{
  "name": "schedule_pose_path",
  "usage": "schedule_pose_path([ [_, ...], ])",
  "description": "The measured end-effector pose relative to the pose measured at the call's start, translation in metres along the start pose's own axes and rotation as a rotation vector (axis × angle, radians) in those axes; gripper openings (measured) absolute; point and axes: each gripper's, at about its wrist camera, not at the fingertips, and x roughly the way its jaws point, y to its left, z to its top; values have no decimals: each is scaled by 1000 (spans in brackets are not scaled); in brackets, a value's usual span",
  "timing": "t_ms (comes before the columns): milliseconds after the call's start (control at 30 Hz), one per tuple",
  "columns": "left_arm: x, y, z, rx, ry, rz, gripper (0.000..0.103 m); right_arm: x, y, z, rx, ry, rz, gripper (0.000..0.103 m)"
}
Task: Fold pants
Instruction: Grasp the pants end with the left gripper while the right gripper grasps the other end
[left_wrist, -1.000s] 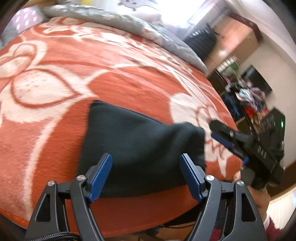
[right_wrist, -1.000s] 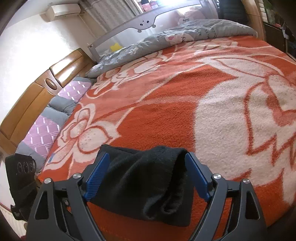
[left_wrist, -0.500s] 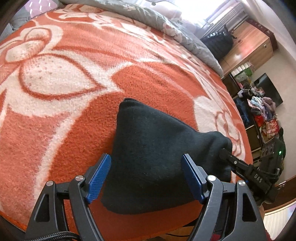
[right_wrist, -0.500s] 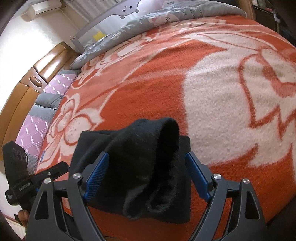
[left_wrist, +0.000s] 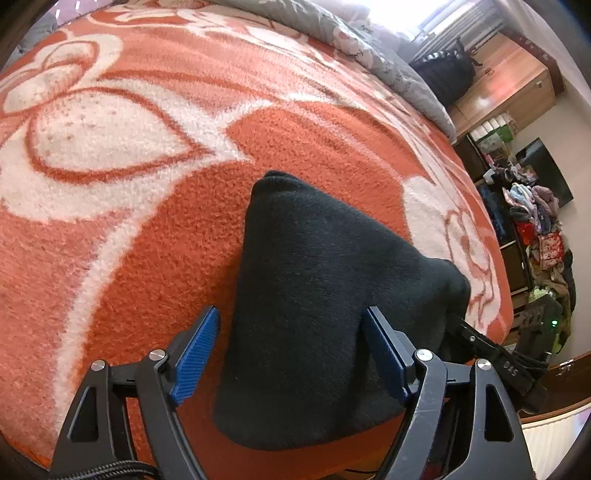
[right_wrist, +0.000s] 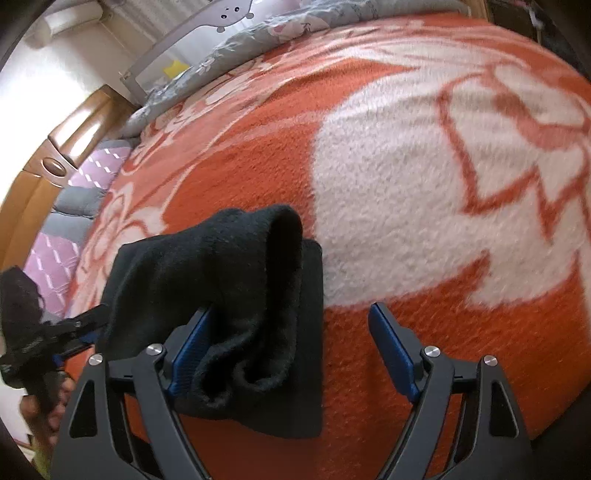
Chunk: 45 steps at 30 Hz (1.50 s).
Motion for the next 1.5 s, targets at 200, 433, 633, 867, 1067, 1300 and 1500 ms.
schedule_pose_path([
  [200,10,11,-1,-33,16,-1,84,7,-9,-3,45,30,129,73],
  [433,21,13,-2,-38,22,4,82,14,-12,-8,60,53,237,64],
  [633,26,6,-2,-28,21,-14,65,14,-12,-9,60,46,260,61],
  [867,21,-1,-1,-4,5,-16,49,11,-2,-8,22,30,251,54],
  [1067,12,-5,-2,7,-16,-18,40,4,11,-5,-27,9,242,49],
  [1300,-7,-8,-3,9,-49,-44,37,-2,17,-1,-43,-9,254,48],
  [1500,-25,-19,-3,52,-91,-34,36,-4,24,8,-56,-16,274,47],
])
